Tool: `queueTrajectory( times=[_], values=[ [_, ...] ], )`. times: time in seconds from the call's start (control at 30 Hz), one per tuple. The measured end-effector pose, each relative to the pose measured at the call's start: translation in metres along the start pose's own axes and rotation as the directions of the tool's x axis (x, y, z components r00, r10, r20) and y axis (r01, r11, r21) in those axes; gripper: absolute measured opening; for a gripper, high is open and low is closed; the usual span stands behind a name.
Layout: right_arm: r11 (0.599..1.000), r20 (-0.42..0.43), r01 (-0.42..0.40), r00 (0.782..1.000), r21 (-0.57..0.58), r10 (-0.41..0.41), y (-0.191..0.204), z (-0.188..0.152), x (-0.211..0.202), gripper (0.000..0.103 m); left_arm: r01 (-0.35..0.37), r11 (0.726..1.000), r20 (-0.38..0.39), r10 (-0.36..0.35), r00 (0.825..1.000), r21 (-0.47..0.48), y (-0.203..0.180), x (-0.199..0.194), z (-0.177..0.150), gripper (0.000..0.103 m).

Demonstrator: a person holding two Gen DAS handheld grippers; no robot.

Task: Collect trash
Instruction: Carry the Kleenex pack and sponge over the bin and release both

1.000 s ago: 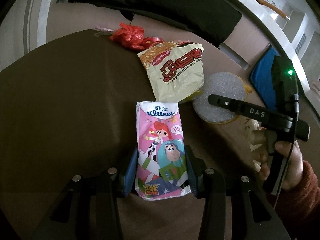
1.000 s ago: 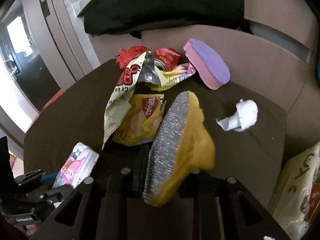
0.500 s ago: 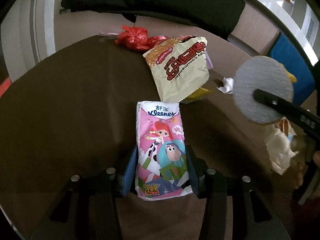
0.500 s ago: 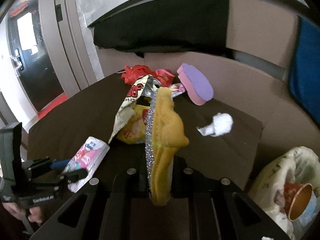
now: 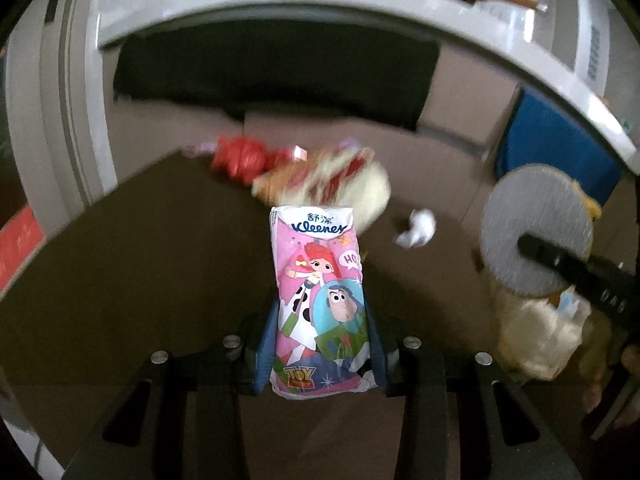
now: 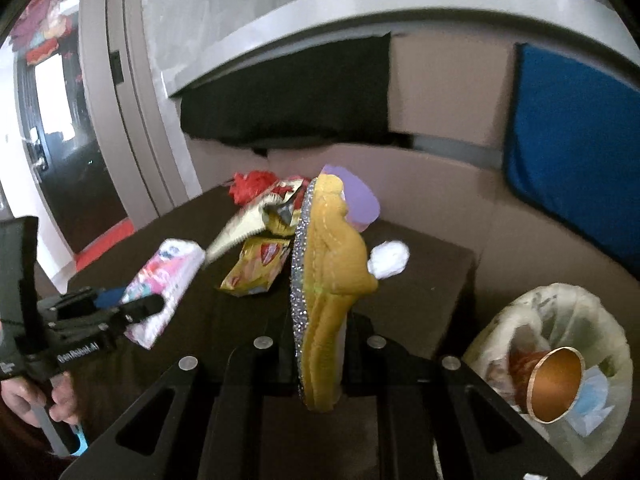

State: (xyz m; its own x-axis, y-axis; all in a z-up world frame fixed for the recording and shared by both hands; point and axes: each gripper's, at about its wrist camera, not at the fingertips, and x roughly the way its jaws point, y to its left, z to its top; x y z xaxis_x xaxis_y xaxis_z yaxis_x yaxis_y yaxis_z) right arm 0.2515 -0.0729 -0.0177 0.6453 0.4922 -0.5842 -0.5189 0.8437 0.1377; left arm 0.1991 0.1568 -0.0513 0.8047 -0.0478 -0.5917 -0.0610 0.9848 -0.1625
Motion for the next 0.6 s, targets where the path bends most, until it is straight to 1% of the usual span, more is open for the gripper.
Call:
queueTrajectory(
  times=[0.2,0.33,0.43,0.5,0.6],
  values=[
    [1.0,0.077,0.028,0.997,0.007,-0.028,-0.018,0.008,-0.036,0.013,0.032,0.997,0.094,-0.038,0.995,0.068,-0.037,-0.025,0.028,0.04],
    [0.999,0.116,0.049,0.992,0.02,-0.051,-0.033,0.015,-0.061,0.013,0.065,0.991,0.142,-0.081,0.987,0.118,-0.07,-0.038,0.043,0.04],
    [0.997,0.15,0.064,0.986,0.034,-0.069,-0.045,0.023,-0.08,0.013,0.102,0.982,0.184,-0.131,0.974,0.159,-0.099,-0.051,0.056,0.04],
    [0.995,0.18,0.096,0.979,0.032,-0.101,-0.051,0.029,-0.096,0.013,0.118,0.974,0.209,-0.158,0.965,0.194,-0.118,-0.059,0.061,0.04],
    [0.989,0.217,0.141,0.965,0.035,-0.146,-0.063,0.035,-0.122,0.013,0.152,0.959,0.242,-0.21,0.947,0.237,-0.149,-0.067,0.07,0.04]
  ],
)
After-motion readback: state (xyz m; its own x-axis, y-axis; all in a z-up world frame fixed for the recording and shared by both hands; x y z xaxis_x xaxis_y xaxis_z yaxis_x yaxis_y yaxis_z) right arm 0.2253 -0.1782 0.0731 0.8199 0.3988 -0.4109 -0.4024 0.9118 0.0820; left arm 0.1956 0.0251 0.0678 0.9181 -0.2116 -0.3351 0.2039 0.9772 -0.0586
